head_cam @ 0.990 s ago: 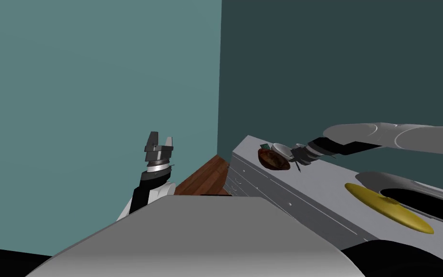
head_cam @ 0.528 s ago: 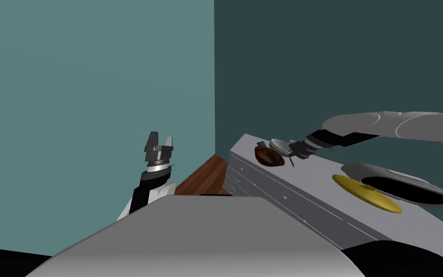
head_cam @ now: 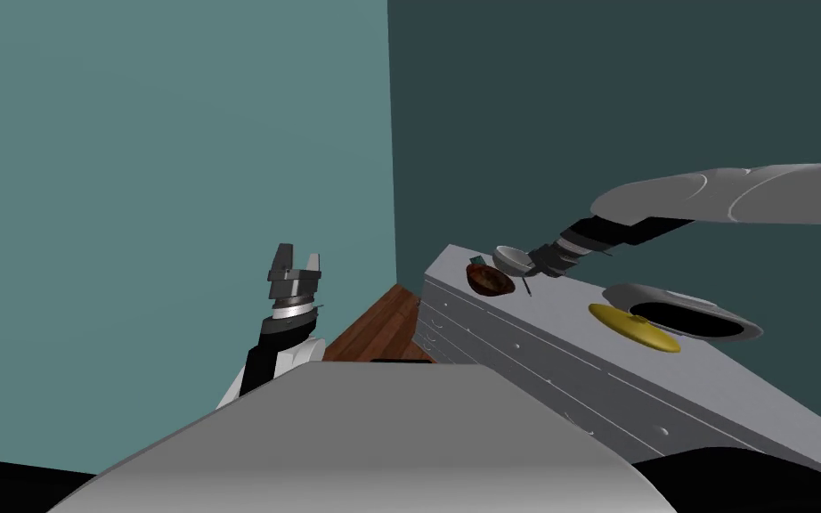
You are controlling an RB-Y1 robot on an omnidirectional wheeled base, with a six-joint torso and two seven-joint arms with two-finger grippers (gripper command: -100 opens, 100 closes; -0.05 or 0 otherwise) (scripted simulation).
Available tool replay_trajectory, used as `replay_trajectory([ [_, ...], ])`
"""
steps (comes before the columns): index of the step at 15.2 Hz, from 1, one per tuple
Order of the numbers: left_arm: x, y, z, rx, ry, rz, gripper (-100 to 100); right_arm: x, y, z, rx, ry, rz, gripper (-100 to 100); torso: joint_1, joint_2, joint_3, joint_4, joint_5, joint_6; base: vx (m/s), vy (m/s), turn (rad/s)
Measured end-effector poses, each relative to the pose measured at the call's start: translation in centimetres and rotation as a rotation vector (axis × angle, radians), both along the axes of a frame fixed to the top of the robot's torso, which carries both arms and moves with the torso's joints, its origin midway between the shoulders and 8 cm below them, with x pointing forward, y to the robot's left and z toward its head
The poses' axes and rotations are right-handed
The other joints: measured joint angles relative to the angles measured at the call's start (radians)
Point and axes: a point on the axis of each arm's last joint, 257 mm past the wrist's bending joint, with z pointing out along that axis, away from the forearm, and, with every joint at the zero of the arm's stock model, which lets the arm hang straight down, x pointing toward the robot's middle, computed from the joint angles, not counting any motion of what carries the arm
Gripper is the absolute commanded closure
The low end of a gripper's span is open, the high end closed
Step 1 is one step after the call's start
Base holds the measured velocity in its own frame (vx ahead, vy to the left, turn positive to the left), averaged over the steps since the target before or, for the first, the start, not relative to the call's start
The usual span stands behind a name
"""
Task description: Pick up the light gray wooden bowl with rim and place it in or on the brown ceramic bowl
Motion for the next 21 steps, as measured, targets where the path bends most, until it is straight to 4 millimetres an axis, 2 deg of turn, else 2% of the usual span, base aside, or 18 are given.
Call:
replay_trajectory([
  [7, 0.0, 0.0, 0.0, 0.000, 0.000, 0.000, 0, 0.9, 3.7, 4.2, -0.008, 0.018, 0.035, 100, 0.006, 0.000, 0.000, 0.000, 0.003, -0.001, -0.041, 0.064, -0.058],
  [15, 0.0, 0.0, 0.0, 0.000, 0.000, 0.000, 0, 0.8, 7.0, 7.1, -0.016, 0.051, 0.073, 100, 0.006, -0.002, -0.001, 0.000, 0.003, -0.002, -0.020, 0.062, -0.035],
  [16, 0.0, 0.0, 0.0, 0.000, 0.000, 0.000, 0, 0.7, 7.1, 7.2, -0.016, 0.054, 0.074, -100, 0.004, -0.002, -0.001, 0.000, 0.003, -0.002, -0.004, 0.015, -0.001],
  [21, 0.0, 0.0, 0.0, 0.000, 0.000, 0.000, 0, 0.7, 7.1, 7.2, -0.016, 0.055, 0.074, -100, 0.000, -0.004, -0.002, -0.001, 0.001, -0.002, -0.003, -0.002, 0.022],
])
